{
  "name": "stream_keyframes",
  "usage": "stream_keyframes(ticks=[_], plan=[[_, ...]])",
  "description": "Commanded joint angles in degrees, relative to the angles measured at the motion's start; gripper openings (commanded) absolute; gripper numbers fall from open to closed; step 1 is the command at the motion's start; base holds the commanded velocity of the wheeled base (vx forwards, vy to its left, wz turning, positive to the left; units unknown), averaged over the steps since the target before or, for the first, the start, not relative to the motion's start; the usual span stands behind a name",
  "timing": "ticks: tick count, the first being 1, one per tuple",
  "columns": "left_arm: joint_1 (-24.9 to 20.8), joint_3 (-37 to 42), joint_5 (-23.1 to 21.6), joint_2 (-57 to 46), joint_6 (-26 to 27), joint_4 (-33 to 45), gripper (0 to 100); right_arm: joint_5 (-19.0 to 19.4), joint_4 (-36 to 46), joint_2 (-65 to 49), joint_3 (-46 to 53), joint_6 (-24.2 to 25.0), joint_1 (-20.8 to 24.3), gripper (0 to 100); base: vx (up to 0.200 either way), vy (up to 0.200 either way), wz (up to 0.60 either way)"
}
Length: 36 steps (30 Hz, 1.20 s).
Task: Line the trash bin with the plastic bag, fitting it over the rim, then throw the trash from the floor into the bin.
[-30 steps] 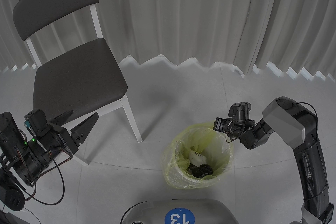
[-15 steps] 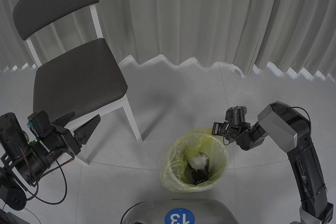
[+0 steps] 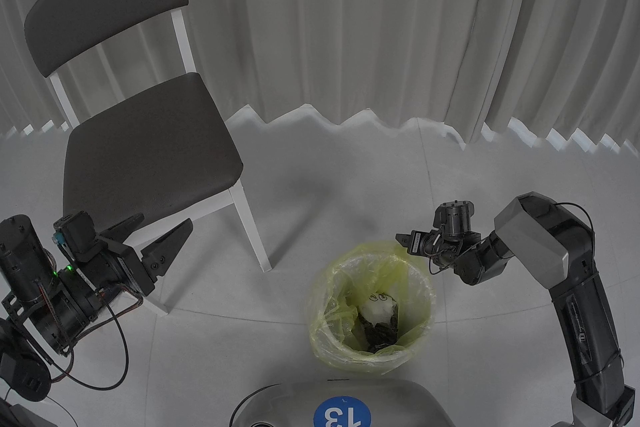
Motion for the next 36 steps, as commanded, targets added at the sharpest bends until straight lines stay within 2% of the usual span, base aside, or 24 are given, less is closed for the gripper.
stream_keyframes(ticks=[1,17,21,26,32,36], plan=[[0.0,0.0,0.0,-0.1,-0.1,0.0,100,0.1,0.2,-1.7,0.8,0.0,-0.6,100,0.000,0.000,0.00],[0.4,-0.1,0.0,-1.2,-0.3,0.0,100,0.6,0.7,-10.9,6.0,-0.8,-4.2,100,0.000,0.000,0.00],[0.2,0.0,-0.3,-1.3,-0.2,0.5,100,0.5,5.5,-19.6,8.9,-5.5,-5.6,100,0.000,0.000,0.00],[0.4,-0.1,-0.3,-1.2,-0.2,0.6,100,-0.1,7.2,-27.1,13.9,-7.3,-6.2,100,0.000,0.000,0.00],[0.6,-0.1,0.4,-1.2,0.1,0.7,100,-1.7,9.0,-43.1,25.9,-14.1,-6.7,100,0.000,0.000,0.00],[0.6,-0.1,0.4,-2.4,0.3,0.7,100,-3.3,12.3,-53.9,32.4,-16.7,-6.7,100,0.000,0.000,0.00]])
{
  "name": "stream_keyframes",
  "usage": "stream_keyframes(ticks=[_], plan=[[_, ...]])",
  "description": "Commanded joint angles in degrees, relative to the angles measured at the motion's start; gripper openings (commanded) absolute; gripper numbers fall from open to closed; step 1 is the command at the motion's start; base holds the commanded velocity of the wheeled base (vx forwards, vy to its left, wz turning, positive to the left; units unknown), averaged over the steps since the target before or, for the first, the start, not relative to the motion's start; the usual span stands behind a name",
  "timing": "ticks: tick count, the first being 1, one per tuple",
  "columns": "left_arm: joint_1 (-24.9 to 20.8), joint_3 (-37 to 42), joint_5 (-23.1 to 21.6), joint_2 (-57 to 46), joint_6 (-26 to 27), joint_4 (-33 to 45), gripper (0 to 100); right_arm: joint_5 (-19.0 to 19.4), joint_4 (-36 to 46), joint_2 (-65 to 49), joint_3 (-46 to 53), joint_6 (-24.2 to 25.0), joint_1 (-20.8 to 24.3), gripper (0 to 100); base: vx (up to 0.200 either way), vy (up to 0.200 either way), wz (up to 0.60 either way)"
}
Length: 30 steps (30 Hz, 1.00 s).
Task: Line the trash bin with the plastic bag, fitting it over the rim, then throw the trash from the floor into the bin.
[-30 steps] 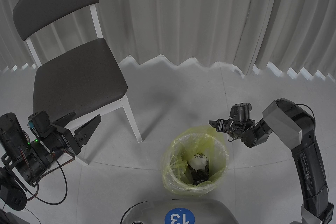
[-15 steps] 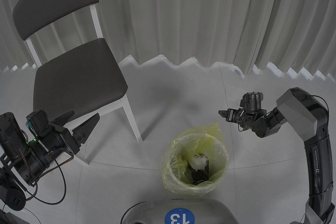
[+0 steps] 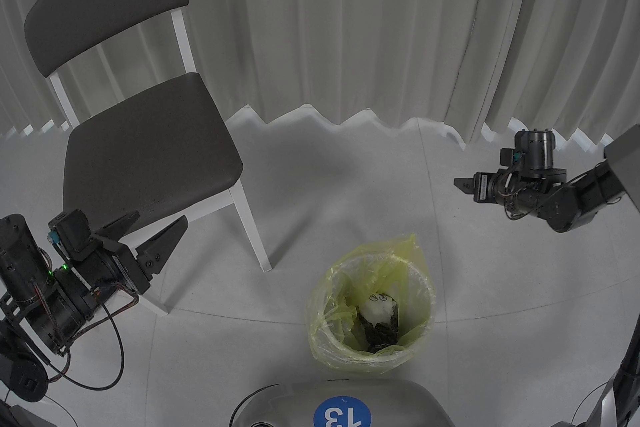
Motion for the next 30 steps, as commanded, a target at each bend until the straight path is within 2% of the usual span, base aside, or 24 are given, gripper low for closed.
stream_keyframes(ticks=[1,5,6,11,16,21,26,30], plan=[[0.1,0.0,0.2,-1.8,0.3,0.2,100,-2.0,4.3,-20.7,11.7,-4.6,-0.4,100,0.000,0.000,0.00],[0.2,0.0,0.2,-4.1,1.8,1.0,100,-2.3,8.5,-32.3,16.9,-6.1,-0.6,100,0.000,0.000,0.00],[0.2,0.0,0.2,-4.1,1.8,1.0,100,-2.3,8.5,-32.3,16.9,-6.1,-0.6,100,0.000,0.000,0.00],[0.4,-0.3,0.2,-8.8,4.8,3.9,100,-4.0,15.4,-48.5,22.0,-7.0,-0.6,100,0.000,0.000,0.00],[0.4,-1.1,0.3,-13.1,6.4,7.2,100,-4.0,17.6,-60.2,26.0,-7.0,-0.7,100,0.000,0.000,0.00],[-0.6,-1.0,0.2,-16.4,7.1,9.9,100,-4.0,24.1,-73.3,28.7,-7.5,-1.7,100,0.000,0.000,0.00],[-0.5,-1.2,0.3,-17.2,8.1,10.4,100,-3.3,31.0,-85.6,31.2,-7.6,-1.7,100,0.000,0.000,0.00],[-0.5,-1.3,0.2,-18.7,8.3,10.4,100,-3.2,32.5,-95.1,34.4,-7.6,-3.1,100,0.000,0.000,0.00]])
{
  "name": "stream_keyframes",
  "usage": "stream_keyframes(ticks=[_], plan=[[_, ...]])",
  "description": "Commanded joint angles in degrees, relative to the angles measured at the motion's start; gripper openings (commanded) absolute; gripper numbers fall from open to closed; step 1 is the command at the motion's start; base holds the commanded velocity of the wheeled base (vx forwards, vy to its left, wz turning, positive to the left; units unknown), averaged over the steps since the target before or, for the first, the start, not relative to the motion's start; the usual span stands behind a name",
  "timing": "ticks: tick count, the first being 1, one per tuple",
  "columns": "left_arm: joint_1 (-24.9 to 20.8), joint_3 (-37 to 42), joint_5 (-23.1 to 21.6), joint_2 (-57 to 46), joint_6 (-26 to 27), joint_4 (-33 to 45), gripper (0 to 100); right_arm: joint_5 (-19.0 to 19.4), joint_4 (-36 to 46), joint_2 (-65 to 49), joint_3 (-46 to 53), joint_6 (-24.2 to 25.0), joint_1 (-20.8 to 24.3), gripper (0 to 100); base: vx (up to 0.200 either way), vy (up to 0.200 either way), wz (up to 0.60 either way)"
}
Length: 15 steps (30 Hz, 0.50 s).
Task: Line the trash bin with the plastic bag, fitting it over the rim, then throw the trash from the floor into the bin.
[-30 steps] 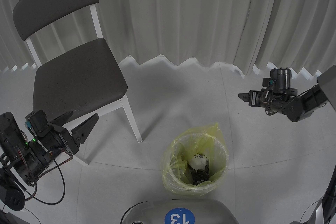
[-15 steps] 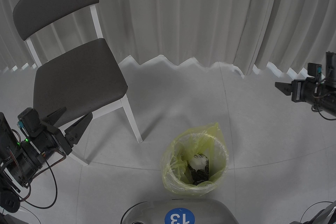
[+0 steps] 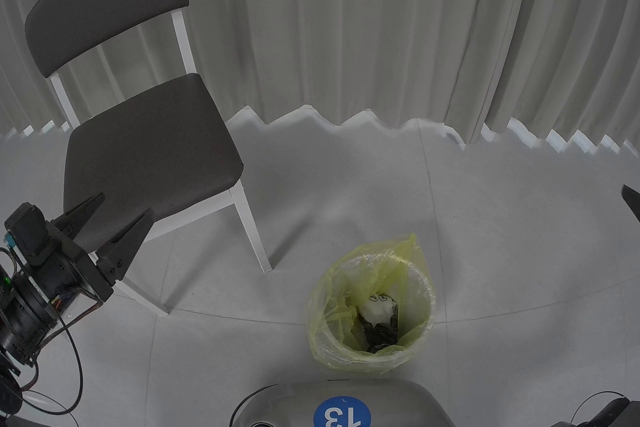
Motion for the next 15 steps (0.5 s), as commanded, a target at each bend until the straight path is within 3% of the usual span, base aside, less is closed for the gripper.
stream_keyframes(ticks=[1,6,11,15], plan=[[-0.4,-0.1,-0.1,-4.9,1.1,1.2,100,0.3,4.9,-21.6,6.7,-0.2,-2.2,100,0.000,0.000,0.00],[0.2,1.0,-0.1,-6.3,4.1,1.3,100,0.5,5.8,-30.5,10.8,0.0,-3.5,100,0.000,0.000,0.00],[1.2,2.6,-0.4,-9.7,4.0,1.4,100,1.4,7.8,-34.6,11.6,0.6,-5.4,100,0.000,0.000,0.00],[1.3,4.3,-0.1,-13.5,4.1,1.5,100,6.9,7.8,-42.0,16.7,1.8,-7.3,100,0.000,0.000,0.00]])
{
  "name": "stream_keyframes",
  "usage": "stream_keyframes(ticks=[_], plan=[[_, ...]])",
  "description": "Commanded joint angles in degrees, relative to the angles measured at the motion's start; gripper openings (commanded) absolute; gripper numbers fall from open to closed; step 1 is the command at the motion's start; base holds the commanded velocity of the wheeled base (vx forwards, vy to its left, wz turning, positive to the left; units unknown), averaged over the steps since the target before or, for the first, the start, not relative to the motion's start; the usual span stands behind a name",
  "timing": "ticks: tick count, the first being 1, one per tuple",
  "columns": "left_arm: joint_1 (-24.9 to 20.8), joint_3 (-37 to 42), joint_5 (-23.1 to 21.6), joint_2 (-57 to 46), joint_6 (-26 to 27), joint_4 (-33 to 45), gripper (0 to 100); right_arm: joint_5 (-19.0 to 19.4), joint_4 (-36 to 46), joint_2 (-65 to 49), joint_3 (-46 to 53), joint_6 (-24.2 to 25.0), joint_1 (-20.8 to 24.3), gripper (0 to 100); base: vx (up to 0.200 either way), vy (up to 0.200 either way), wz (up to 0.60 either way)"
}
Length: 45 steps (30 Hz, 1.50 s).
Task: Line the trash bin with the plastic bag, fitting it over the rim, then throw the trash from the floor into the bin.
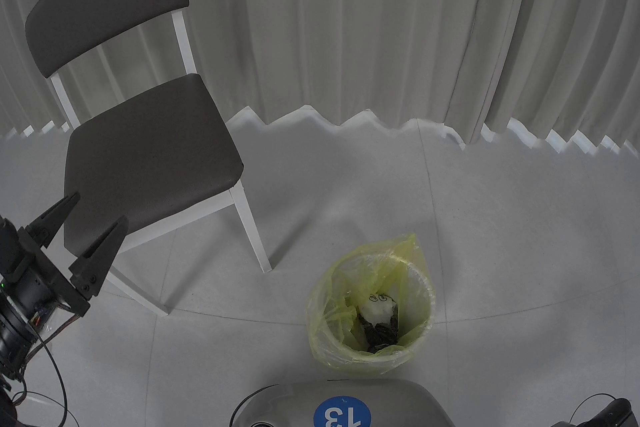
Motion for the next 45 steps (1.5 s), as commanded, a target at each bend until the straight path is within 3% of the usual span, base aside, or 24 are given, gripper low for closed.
stream_keyframes(ticks=[1,7,16,22,24,29,45], plan=[[0.5,2.2,0.1,-6.7,0.3,0.5,100,4.3,0.3,-11.8,6.1,1.3,-2.7,100,0.000,0.000,0.00],[0.8,1.4,0.1,-13.4,0.5,8.4,100,3.2,-0.6,-14.1,8.5,7.4,-1.8,100,0.000,0.000,0.00],[5.6,-2.5,-0.5,-23.2,0.5,18.8,100,-1.8,-3.8,-14.9,10.7,7.7,-1.6,100,0.000,0.000,0.00],[8.6,-4.9,-0.5,-31.8,0.6,27.7,100,-2.7,-13.1,-14.9,13.3,6.2,-1.6,100,0.000,0.000,0.00],[10.5,-6.2,-0.9,-37.8,0.5,34.3,100,-3.6,-18.2,-14.9,14.9,5.0,-1.6,100,0.000,0.000,0.00],[13.3,-8.0,-3.5,-43.0,0.4,40.8,100,-4.7,-20.9,-14.9,16.9,3.1,-1.6,100,0.000,0.000,0.00],[14.1,-9.3,-4.5,-48.5,-0.2,44.8,100,-7.2,-37.3,-14.9,20.9,-4.7,-1.6,100,0.000,0.000,0.00]])
